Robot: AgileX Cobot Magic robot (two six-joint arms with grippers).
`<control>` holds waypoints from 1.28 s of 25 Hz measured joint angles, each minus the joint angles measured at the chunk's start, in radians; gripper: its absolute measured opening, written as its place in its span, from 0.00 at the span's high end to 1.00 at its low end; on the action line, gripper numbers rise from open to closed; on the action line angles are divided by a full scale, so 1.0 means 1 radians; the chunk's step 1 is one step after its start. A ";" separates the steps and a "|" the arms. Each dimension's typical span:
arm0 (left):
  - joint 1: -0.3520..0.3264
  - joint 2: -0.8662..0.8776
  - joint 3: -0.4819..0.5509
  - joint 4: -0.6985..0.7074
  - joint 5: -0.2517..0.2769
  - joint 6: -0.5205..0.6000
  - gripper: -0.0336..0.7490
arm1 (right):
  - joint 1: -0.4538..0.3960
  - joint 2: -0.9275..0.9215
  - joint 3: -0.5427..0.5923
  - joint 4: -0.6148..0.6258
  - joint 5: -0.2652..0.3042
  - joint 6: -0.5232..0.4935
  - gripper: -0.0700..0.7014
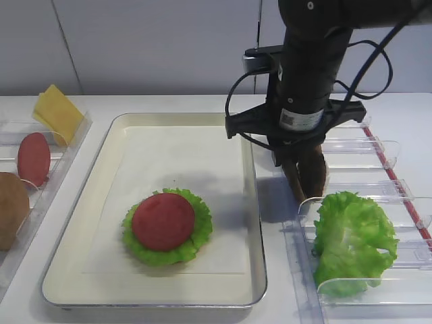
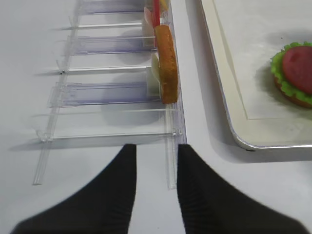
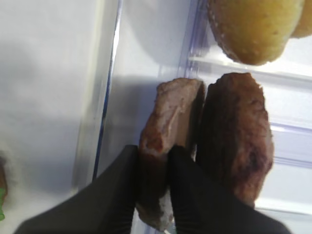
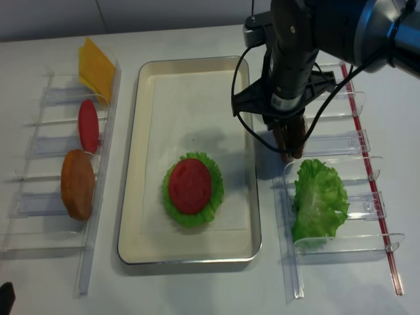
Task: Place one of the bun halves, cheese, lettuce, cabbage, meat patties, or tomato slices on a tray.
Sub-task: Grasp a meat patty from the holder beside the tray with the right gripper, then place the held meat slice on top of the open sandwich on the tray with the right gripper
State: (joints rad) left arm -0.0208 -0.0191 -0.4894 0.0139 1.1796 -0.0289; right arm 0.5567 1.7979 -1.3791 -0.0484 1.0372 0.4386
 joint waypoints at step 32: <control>0.000 0.000 0.000 0.000 0.000 0.000 0.70 | 0.000 -0.182 -0.026 0.751 -0.027 -0.544 0.70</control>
State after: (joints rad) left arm -0.0208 -0.0191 -0.4894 0.0139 1.1796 -0.0289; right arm 0.5567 1.6158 -1.4055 0.7024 1.0104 -0.1052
